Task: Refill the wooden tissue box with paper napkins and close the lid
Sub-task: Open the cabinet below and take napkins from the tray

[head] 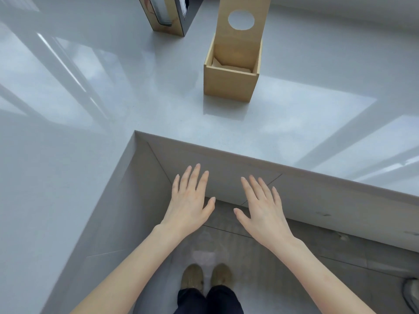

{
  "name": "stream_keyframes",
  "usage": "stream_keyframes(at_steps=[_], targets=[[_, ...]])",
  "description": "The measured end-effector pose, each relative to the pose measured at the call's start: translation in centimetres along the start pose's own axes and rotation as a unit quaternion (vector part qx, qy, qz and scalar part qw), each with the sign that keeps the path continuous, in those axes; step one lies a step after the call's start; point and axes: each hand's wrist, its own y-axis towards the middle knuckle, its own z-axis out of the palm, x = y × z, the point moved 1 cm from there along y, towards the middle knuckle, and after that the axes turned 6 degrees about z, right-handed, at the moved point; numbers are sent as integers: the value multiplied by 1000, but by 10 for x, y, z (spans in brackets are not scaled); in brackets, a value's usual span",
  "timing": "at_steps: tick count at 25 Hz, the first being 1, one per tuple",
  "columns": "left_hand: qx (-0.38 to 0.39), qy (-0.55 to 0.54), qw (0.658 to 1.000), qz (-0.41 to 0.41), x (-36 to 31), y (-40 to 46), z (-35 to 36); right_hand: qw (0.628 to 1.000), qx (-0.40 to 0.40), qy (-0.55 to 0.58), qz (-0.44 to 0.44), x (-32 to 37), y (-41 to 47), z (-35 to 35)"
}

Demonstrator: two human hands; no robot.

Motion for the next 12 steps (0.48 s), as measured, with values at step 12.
stream_keyframes(at_steps=[12], targets=[[-62, 30, 996, 61, 7, 51, 54, 987, -157, -37, 0, -27, 63, 47]])
